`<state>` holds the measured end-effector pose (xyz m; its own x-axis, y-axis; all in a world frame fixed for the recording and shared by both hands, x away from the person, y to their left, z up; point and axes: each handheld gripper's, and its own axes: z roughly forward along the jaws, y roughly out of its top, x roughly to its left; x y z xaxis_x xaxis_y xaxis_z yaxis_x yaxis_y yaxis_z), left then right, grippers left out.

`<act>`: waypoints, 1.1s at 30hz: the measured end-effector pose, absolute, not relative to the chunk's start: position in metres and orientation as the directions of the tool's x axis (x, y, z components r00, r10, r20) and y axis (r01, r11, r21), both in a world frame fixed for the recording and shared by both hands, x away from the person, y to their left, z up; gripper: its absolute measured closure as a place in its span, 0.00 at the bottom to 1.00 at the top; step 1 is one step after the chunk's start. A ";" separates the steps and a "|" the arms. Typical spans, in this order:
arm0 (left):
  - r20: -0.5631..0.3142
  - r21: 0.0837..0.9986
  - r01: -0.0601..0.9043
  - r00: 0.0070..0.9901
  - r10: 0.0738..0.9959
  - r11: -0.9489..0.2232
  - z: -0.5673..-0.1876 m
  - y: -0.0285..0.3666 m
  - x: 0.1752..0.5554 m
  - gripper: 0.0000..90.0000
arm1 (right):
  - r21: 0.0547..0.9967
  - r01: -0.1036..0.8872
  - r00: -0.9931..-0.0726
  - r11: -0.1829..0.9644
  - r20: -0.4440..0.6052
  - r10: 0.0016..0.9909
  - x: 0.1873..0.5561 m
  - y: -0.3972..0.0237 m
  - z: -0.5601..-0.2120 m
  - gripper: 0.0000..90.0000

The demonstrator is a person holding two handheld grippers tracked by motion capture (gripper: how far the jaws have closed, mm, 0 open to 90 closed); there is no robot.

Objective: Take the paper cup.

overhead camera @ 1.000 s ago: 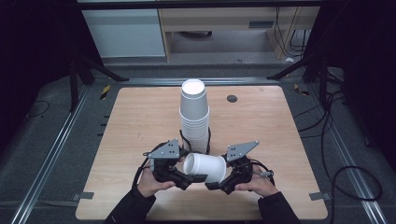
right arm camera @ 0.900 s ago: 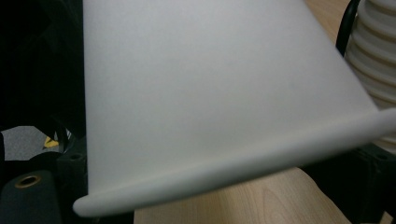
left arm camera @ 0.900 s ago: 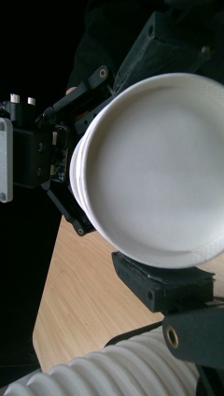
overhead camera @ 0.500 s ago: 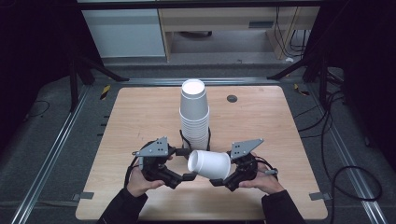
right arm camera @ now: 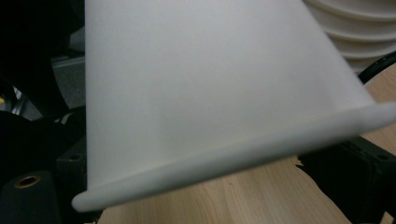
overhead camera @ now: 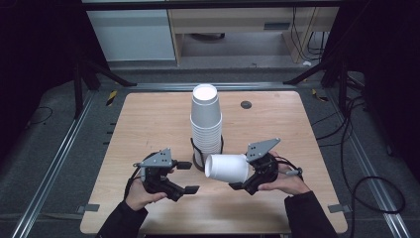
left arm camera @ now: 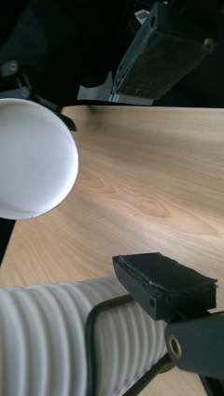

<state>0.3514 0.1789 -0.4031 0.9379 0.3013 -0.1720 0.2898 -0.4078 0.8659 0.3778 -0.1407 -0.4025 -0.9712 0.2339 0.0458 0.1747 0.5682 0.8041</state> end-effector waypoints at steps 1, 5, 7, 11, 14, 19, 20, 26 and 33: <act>-0.167 0.863 0.288 0.938 0.304 -0.415 -0.404 0.179 0.352 0.16 | 0.794 0.169 -0.972 0.583 0.037 0.232 0.379 -0.140 -0.401 0.12; -0.165 0.853 0.288 0.940 0.299 -0.435 -0.408 0.175 0.353 0.16 | 0.764 0.155 -0.976 0.626 0.020 0.218 0.382 -0.135 -0.398 0.12; -0.158 0.844 0.283 0.943 0.294 -0.455 -0.409 0.172 0.353 0.16 | 0.751 0.149 -0.978 0.643 0.014 0.210 0.382 -0.132 -0.398 0.12; -0.147 0.832 0.273 0.948 0.281 -0.484 -0.410 0.167 0.353 0.16 | 0.722 0.136 -0.981 0.678 0.001 0.195 0.383 -0.126 -0.399 0.11; -0.140 0.825 0.265 0.952 0.274 -0.499 -0.410 0.164 0.355 0.16 | 0.701 0.125 -0.983 0.702 -0.009 0.185 0.384 -0.122 -0.401 0.11; -0.128 0.811 0.254 0.956 0.264 -0.527 -0.410 0.157 0.358 0.17 | 0.680 0.115 -0.986 0.724 -0.011 0.168 0.385 -0.116 -0.403 0.11; -0.124 0.808 0.249 0.958 0.259 -0.533 -0.411 0.155 0.358 0.17 | 0.674 0.115 -0.986 0.730 -0.010 0.165 0.384 -0.114 -0.404 0.11; -0.123 0.782 0.237 0.965 0.231 -0.576 -0.412 0.145 0.361 0.16 | 0.643 0.095 -0.989 0.760 -0.024 0.144 0.384 -0.107 -0.409 0.11; -0.132 0.765 0.243 0.966 0.223 -0.597 -0.415 0.137 0.364 0.15 | 0.598 0.084 -0.991 0.797 -0.037 0.132 0.383 -0.099 -0.416 0.12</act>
<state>0.3641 0.1372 -0.4147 0.9657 0.2232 -0.1325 0.2428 -0.5965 0.7650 0.3825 -0.0987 -0.4156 -0.9906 0.1318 -0.0367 0.0839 0.7968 0.5984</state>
